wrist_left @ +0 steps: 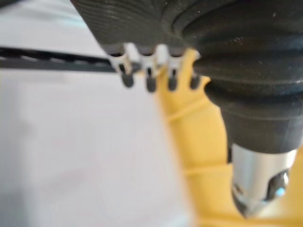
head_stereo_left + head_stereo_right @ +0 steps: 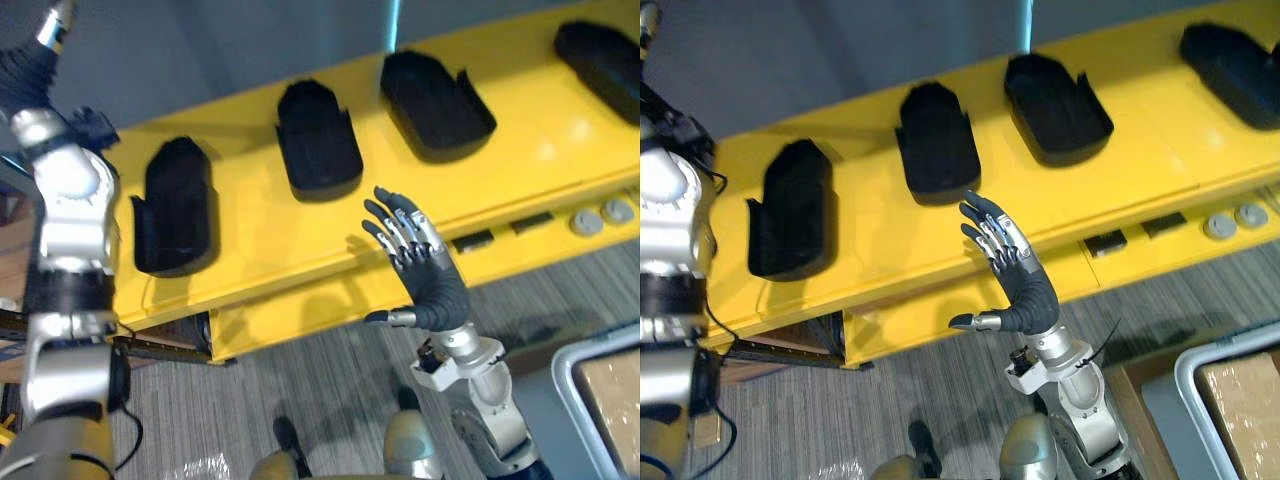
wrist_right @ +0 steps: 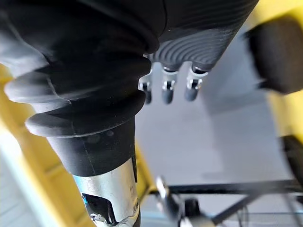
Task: Walk over and take plastic housings, then place them on the shelf
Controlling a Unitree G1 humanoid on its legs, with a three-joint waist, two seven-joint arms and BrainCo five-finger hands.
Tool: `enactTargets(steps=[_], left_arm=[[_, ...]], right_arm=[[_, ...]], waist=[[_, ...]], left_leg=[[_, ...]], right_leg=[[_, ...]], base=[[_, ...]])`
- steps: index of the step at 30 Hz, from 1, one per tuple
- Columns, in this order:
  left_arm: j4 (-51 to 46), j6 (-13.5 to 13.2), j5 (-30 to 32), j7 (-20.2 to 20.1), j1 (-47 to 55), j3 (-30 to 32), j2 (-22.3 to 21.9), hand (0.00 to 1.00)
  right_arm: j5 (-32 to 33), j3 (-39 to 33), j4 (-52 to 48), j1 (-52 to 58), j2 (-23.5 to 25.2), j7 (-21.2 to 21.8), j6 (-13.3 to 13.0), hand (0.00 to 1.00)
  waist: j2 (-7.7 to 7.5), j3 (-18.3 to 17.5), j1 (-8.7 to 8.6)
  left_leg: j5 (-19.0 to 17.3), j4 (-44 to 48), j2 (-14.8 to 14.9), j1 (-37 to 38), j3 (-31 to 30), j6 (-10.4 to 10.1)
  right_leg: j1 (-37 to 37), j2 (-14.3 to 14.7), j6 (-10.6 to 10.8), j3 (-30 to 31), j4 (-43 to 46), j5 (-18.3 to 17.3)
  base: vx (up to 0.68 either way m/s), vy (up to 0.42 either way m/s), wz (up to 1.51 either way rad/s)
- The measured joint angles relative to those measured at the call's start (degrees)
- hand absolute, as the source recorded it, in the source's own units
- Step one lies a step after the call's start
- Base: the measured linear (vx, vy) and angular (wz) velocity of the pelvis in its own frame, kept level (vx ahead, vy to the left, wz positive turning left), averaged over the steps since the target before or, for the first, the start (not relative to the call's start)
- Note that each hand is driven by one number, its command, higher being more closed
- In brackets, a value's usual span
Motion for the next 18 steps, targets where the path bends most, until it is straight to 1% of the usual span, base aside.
enactTargets(steps=[1, 2, 3, 4, 5, 6, 7, 8, 9, 10, 11, 12, 14, 16, 18], left_arm=[[-4.9, 0.4, -0.2, -2.4, 6.4, 0.1, -3.3, 1.00], [-7.0, 0.4, -0.5, -4.0, 9.5, 0.1, -5.3, 1.00], [-10.6, 0.9, -1.8, -7.7, 15.8, -0.1, -9.3, 1.00], [-12.1, 1.1, -2.5, -9.4, 18.8, -0.2, -11.2, 1.00], [-13.8, 1.8, -4.0, -12.4, 24.3, -0.7, -14.1, 1.00], [-15.0, 2.9, -5.9, -15.6, 29.1, -1.0, -16.0, 1.00], [-15.6, 3.3, -7.0, -17.1, 31.2, -1.3, -16.7, 1.00], [-17.1, 4.4, -8.7, -19.6, 35.1, -2.0, -18.0, 1.00], [-18.2, 4.7, -9.2, -21.8, 38.4, -3.1, -18.9, 1.00], [-18.7, 5.1, -9.1, -22.9, 39.8, -3.4, -19.4, 1.00], [-19.5, 6.0, -9.0, -24.9, 42.7, -4.0, -20.6, 1.00], [-19.7, 6.9, -9.0, -26.2, 45.0, -4.8, -21.1, 1.00], [-19.6, 7.8, -8.8, -27.4, 46.7, -5.4, -21.6, 1.00], [-19.2, 7.9, -8.5, -28.3, 46.9, -5.5, -22.6, 1.00], [-18.9, 7.9, -8.4, -29.2, 46.9, -5.6, -22.4, 1.00]], right_arm=[[-1.4, 0.2, 0.4, -0.1, 0.3, -1.1, 0.0, 0.00], [-1.8, 0.2, 0.6, -0.1, 0.4, -1.5, 0.1, 0.00], [-2.4, 0.2, 1.5, -0.1, 0.8, -2.4, 0.3, 0.00], [-2.4, 0.2, 2.1, -0.1, 1.1, -2.9, 0.6, 0.00], [-2.8, 0.2, 3.0, 0.0, 1.6, -3.6, 1.3, 0.00], [-3.5, 0.2, 3.9, 0.0, 2.3, -4.2, 1.7, 0.00], [-3.5, 0.2, 3.9, 0.1, 2.6, -4.6, 2.1, 0.00], [-3.5, 0.3, 4.0, 0.4, 3.1, -4.7, 2.8, 0.00], [-3.5, 0.3, 4.1, 0.7, 3.8, -5.0, 3.1, 0.00], [-3.5, 0.3, 4.1, 0.9, 4.0, -5.2, 3.3, 0.00], [-3.5, 0.3, 4.4, 1.8, 4.6, -5.8, 4.0, 0.00], [-3.5, 0.3, 5.0, 2.9, 5.3, -6.0, 4.5, 0.00], [-3.5, 0.3, 6.1, 4.2, 5.6, -6.0, 5.2, 0.00], [-3.5, 0.3, 7.9, 5.5, 5.6, -6.9, 5.5, 0.00], [-3.5, 0.3, 8.4, 6.3, 5.6, -7.3, 5.6, 0.00]], waist=[[-0.07, -0.7, 1.25], [-0.16, -0.8, 1.67], [-0.38, -1.0, 2.50], [-0.46, -1.0, 2.89], [-0.70, -1.2, 3.94], [-1.04, -1.4, 4.85], [-1.12, -1.6, 5.46], [-1.35, -2.4, 5.86], [-1.50, -2.6, 6.21], [-1.51, -2.7, 6.61], [-1.59, -3.0, 7.19], [-1.66, -3.5, 7.26], [-1.74, -4.4, 7.23], [-1.87, -4.5, 7.37], [-1.97, -4.5, 7.43]], left_leg=[[0.0, 0.0, 0.0, 0.0, -0.7, 0.0], [0.0, 0.0, 0.0, 0.0, -1.6, 0.0], [-0.1, 0.0, 0.0, -0.1, -2.5, -0.1], [-0.2, 0.0, 0.0, -0.2, -3.0, -0.2], [-0.4, -0.1, 0.0, -0.2, -3.6, -0.3], [-0.5, -0.2, -0.1, -0.5, -4.6, -0.1], [-0.5, -0.4, -0.1, -0.7, -4.8, -0.1], [-0.4, -0.4, -0.1, -1.8, -5.0, -0.2], [-0.2, -0.4, -0.1, -2.3, -5.0, -0.4], [-0.1, -0.4, -0.1, -2.3, -5.0, -0.4], [0.2, -0.4, -0.1, -2.4, -5.0, -0.4], [0.4, -0.4, -0.1, -2.6, -5.1, -0.3], [0.8, -0.4, -0.1, -3.2, -5.4, -0.6], [0.9, -0.4, -0.1, -3.3, -5.4, -0.6], [0.9, -0.4, -0.1, -3.3, -5.3, -0.6]], right_leg=[[1.2, 0.0, 0.0, -1.3, -0.8, 0.0], [1.9, 0.0, 0.0, -2.0, -1.1, 0.0], [3.0, 0.0, 0.0, -3.4, -1.7, 0.0], [3.6, 0.0, 0.0, -4.1, -1.8, 0.0], [4.4, 0.0, -0.1, -5.3, -2.3, -0.1], [5.0, 0.0, -0.1, -6.1, -2.8, -0.1], [4.9, 0.0, -0.2, -6.5, -3.0, -0.2], [4.8, 0.0, -0.4, -7.6, -3.3, -0.3], [4.8, 0.0, -0.4, -8.2, -3.5, -0.3], [4.8, 0.0, -0.4, -8.2, -3.5, -0.3], [4.8, 0.0, -0.5, -8.2, -3.6, -0.2], [4.7, 0.0, -0.6, -8.4, -3.7, -0.1], [4.4, 0.0, -0.7, -8.8, -3.8, 0.0], [4.5, 0.1, -0.7, -8.8, -3.8, 0.1], [4.4, 0.1, -0.6, -8.8, -3.8, 0.3]], base=[[0.02, -0.023, 0.48], [-0.03, -0.016, 0.52], [-0.05, -0.009, 0.44], [-0.09, -0.004, 0.51], [-0.10, 0.005, 0.44], [-0.10, 0.004, 0.40], [-0.12, 0.004, 0.39], [-0.09, -0.001, 0.41], [-0.08, 0.001, 0.35], [-0.04, 0.006, 0.16], [0.00, 0.000, 0.00], [-0.02, 0.004, 0.06], [0.01, -0.006, 0.08], [0.00, 0.000, 0.00], [0.02, -0.005, -0.02]])
